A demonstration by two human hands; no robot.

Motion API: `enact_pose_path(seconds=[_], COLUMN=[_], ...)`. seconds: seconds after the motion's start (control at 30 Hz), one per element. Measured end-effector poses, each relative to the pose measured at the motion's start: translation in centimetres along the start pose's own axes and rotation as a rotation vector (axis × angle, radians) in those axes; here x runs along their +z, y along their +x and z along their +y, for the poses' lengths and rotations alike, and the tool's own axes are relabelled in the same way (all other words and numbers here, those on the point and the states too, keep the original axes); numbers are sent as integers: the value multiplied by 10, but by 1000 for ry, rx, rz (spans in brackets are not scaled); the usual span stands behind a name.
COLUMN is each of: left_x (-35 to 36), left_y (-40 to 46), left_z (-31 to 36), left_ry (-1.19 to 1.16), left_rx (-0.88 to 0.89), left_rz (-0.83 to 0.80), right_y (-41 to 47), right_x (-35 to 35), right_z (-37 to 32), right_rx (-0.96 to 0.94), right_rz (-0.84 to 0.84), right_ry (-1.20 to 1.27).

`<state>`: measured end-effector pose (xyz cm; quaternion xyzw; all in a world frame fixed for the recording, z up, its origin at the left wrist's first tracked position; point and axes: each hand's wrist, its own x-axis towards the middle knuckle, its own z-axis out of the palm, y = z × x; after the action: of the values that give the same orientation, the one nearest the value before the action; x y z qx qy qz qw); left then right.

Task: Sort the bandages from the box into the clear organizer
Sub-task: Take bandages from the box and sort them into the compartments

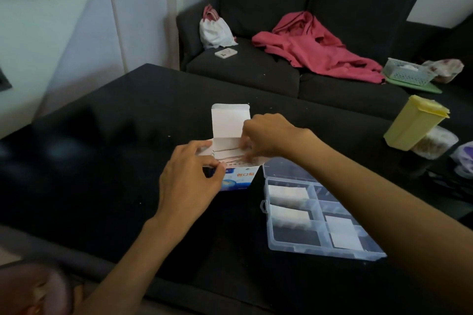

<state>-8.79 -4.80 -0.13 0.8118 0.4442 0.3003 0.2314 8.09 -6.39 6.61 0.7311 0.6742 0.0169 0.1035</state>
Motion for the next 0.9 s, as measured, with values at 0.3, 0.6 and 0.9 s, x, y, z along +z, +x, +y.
enact_pose_path(seconds=[0.3, 0.6, 0.9], left_x=[-1, 4, 9], left_y=[13, 17, 18], left_z=[-3, -4, -3], left_ry=[86, 33, 113], left_rx=[39, 0, 79], left_rz=[-54, 92, 85], right_y=[13, -1, 2], right_x=[14, 22, 26], right_z=[-1, 20, 20], right_rx=[-94, -195, -73], right_rz=[126, 381, 350], right_ry=[-153, -129, 334])
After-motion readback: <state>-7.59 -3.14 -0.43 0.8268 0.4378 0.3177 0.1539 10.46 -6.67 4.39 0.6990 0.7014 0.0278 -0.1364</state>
